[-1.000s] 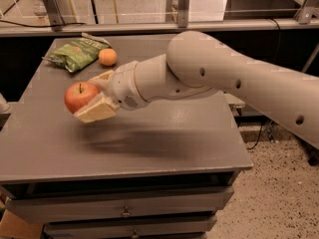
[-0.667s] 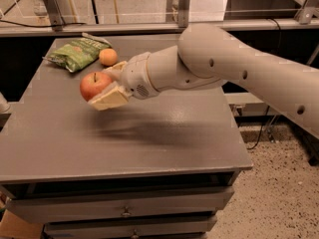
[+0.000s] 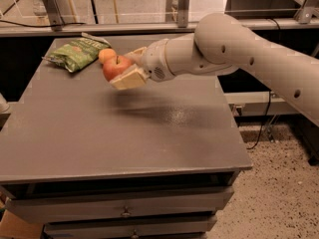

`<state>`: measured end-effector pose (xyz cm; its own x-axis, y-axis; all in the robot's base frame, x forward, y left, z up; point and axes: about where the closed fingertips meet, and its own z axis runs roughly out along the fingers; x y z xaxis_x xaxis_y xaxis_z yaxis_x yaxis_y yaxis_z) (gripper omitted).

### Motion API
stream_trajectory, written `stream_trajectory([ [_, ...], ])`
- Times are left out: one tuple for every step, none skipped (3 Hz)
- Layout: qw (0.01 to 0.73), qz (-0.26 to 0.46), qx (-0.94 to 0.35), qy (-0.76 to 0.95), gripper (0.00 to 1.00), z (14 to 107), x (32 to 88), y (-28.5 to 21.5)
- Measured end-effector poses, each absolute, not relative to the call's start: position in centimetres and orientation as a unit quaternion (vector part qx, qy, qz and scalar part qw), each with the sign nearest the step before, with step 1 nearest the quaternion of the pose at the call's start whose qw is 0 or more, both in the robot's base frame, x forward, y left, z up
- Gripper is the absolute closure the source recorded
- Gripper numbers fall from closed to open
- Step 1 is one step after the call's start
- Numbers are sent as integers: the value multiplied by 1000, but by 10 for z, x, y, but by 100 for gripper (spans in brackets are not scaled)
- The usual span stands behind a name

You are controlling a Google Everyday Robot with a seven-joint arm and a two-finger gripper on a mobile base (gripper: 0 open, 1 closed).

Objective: Move apple near orange

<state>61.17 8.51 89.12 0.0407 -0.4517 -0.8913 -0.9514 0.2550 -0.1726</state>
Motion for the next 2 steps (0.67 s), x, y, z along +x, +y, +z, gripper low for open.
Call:
stream_trajectory([
  [463,264,-553,640,100,887,619,87],
  [454,259,-544,656,100,869,645,87],
])
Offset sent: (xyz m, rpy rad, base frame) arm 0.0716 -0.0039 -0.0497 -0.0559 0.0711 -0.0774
